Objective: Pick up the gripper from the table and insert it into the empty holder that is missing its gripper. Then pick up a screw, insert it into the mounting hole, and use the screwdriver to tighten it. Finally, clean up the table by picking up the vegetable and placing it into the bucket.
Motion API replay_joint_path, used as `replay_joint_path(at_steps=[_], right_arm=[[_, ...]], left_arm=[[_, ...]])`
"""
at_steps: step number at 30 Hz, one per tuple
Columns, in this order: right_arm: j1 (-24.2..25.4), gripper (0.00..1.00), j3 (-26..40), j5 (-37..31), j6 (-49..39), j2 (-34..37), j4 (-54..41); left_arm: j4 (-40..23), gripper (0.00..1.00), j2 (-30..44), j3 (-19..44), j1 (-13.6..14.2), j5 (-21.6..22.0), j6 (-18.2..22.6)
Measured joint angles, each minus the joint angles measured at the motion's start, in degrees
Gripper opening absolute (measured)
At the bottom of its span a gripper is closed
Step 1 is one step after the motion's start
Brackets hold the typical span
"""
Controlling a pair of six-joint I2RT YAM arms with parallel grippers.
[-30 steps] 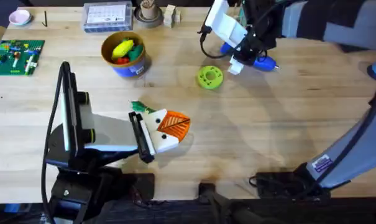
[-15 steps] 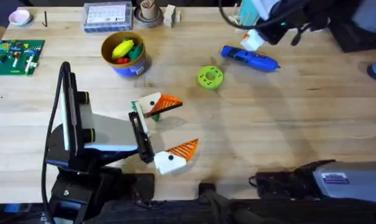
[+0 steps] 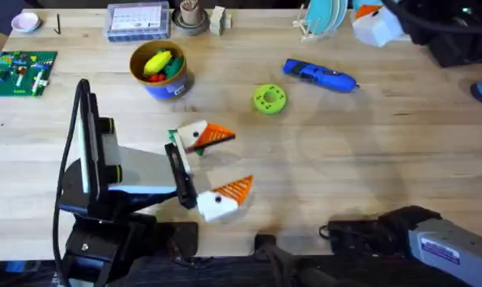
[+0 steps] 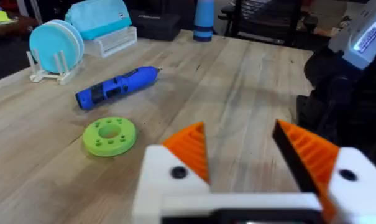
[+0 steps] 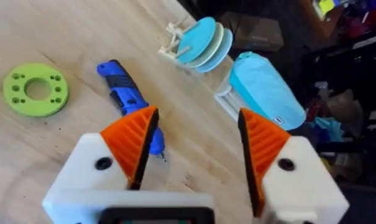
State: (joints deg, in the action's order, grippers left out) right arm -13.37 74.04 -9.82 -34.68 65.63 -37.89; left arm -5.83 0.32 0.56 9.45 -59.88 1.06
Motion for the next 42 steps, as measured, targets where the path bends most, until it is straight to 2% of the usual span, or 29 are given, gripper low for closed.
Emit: replay_joint_path(at_steps=[1,2,14,17,20,26,30,38,42], right_arm=[[0.0,0.812,0.0,0.0,0.0,-0.6,0.0],[0.0,0.812,0.0,0.0,0.0,-1.0,0.0],[0.0,0.814,0.0,0.0,0.0,-1.8,-1.4],[0.0,0.814,0.0,0.0,0.0,-1.8,-1.4],[0.0,0.813,0.0,0.0,0.0,-1.8,-1.4],[0.0,0.815,0.0,0.0,0.0,-1.8,-1.4],[0.0,0.815,0.0,0.1,0.0,-1.8,-1.4],[0.0,0.815,0.0,0.1,0.0,-1.8,-1.3],[0.0,0.814,0.0,0.1,0.1,-1.8,-1.3]], left_arm=[[0.0,0.957,0.0,0.0,0.0,0.0,-0.2],[0.0,0.981,0.0,0.0,0.0,0.0,-0.2],[0.3,0.993,0.0,0.0,0.0,1.4,-0.6],[-2.1,0.993,0.0,1.4,0.0,4.9,-2.9],[-8.4,0.993,0.0,4.9,0.0,10.4,-4.6],[-26.7,0.993,0.3,17.6,0.0,23.2,-5.7],[-35.7,0.993,4.3,27.6,0.0,30.5,-5.8],[-52.8,0.993,22.3,47.0,0.0,41.5,-6.3],[-54.7,0.993,33.0,53.9,0.0,43.9,-6.3]])
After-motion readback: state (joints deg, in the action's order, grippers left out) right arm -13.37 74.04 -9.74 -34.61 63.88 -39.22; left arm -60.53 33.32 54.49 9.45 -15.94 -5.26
